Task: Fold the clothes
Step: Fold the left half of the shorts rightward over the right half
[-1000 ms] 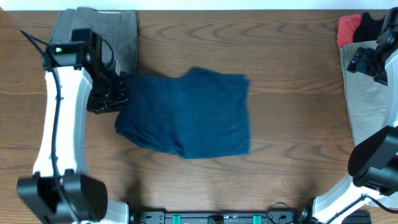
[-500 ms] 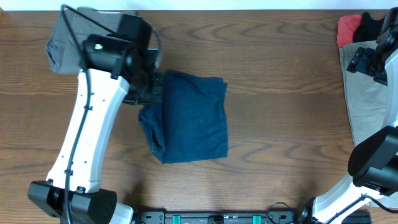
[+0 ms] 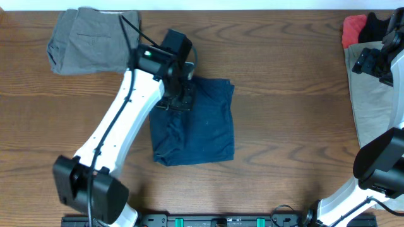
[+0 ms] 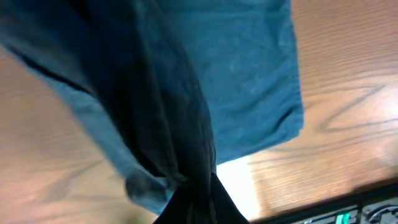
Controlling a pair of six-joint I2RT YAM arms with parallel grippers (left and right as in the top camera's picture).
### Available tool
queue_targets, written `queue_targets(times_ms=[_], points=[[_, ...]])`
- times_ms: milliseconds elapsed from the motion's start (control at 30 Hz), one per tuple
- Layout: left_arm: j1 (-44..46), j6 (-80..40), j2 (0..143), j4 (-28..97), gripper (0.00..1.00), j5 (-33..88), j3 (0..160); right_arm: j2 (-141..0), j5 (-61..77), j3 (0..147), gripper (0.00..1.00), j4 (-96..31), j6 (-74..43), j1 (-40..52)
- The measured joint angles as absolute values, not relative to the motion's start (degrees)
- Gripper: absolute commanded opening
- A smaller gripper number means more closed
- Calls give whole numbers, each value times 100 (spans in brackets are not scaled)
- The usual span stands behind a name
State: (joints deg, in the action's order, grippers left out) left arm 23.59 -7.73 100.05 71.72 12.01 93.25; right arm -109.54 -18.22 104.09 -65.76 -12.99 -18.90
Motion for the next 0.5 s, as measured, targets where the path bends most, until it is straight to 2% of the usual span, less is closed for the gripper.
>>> queue_targets(times_ms=[200, 500], points=[[2418, -775, 10088, 6499, 6, 1612, 8962, -10951, -1822, 10409, 99, -6576, -1299, -1890], [2456, -777, 10088, 6123, 6, 1979, 8698, -10951, -1822, 10409, 99, -6573, -1299, -1890]])
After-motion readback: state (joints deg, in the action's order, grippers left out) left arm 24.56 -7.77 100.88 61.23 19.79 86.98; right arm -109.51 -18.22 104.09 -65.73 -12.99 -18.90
